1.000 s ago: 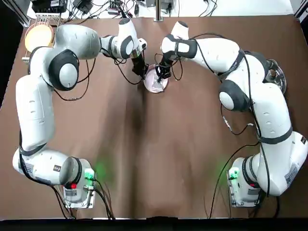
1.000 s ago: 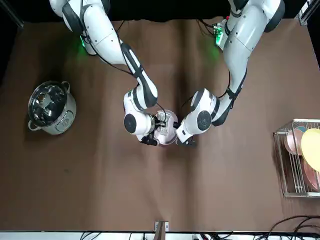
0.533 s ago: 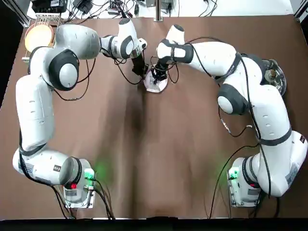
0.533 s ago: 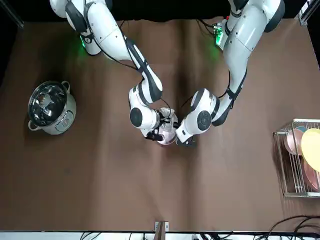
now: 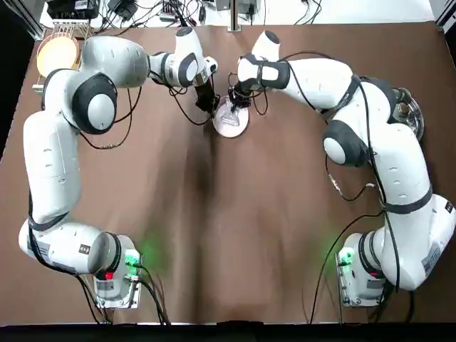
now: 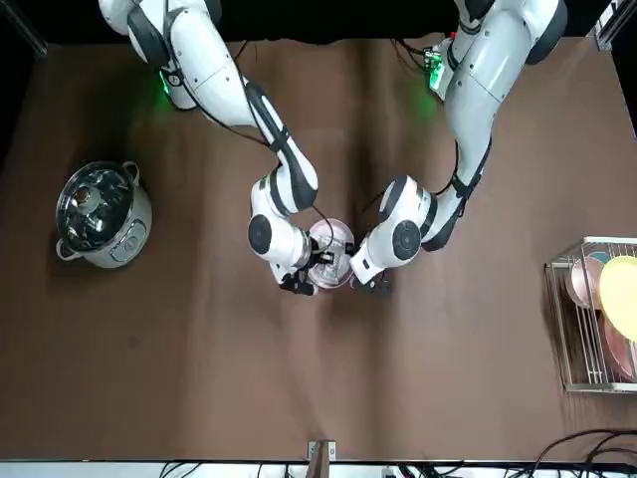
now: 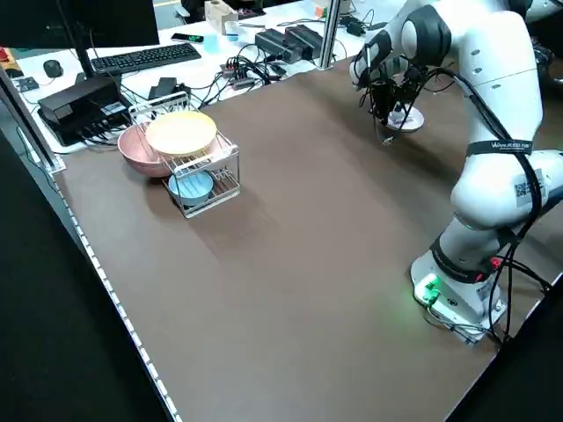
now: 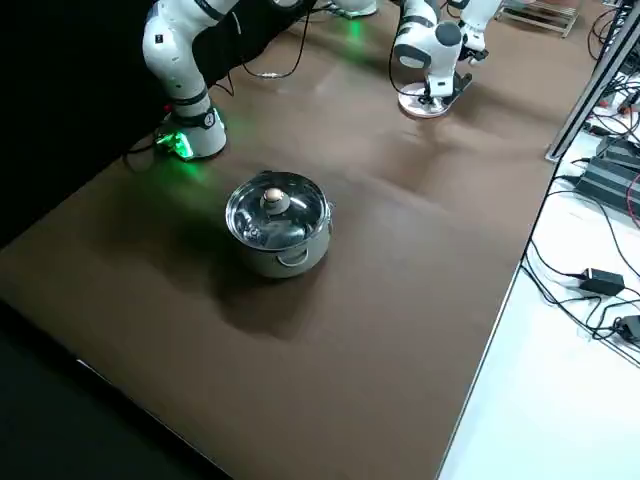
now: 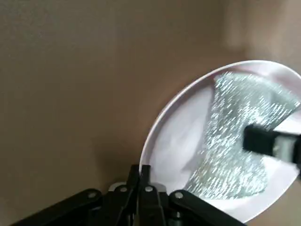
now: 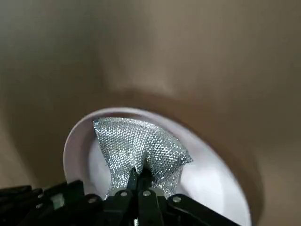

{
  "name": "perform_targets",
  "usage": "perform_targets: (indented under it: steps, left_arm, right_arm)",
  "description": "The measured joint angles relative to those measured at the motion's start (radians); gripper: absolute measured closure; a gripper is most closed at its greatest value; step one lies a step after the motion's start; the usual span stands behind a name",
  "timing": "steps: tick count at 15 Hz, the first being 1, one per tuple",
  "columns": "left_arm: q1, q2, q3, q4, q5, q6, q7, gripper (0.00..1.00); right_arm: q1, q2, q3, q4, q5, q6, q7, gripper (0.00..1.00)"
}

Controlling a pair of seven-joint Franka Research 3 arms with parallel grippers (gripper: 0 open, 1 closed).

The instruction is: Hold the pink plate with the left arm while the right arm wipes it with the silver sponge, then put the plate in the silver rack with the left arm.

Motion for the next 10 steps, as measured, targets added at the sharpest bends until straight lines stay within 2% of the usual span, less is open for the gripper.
perform_targets:
  steps: [4, 7, 10]
  left_arm:
    - [0.000, 0.000, 0.000, 0.000, 0.000, 0.000, 0.000, 0.97]
    - [0.000, 0.000, 0.000, 0.000, 0.000, 0.000, -0.001, 0.97]
    - [0.000, 0.000, 0.000, 0.000, 0.000, 0.000, -0.001, 0.97]
  right_arm:
    - [-0.025, 0.000, 0.000, -0.009, -0.001, -0.019, -0.038, 0.99]
    - [-0.023, -0.004, 0.003, -0.010, -0.026, -0.094, -0.046, 0.99]
    - [-0.004, -0.005, 0.006, -0.010, -0.031, -0.103, -0.046, 0.99]
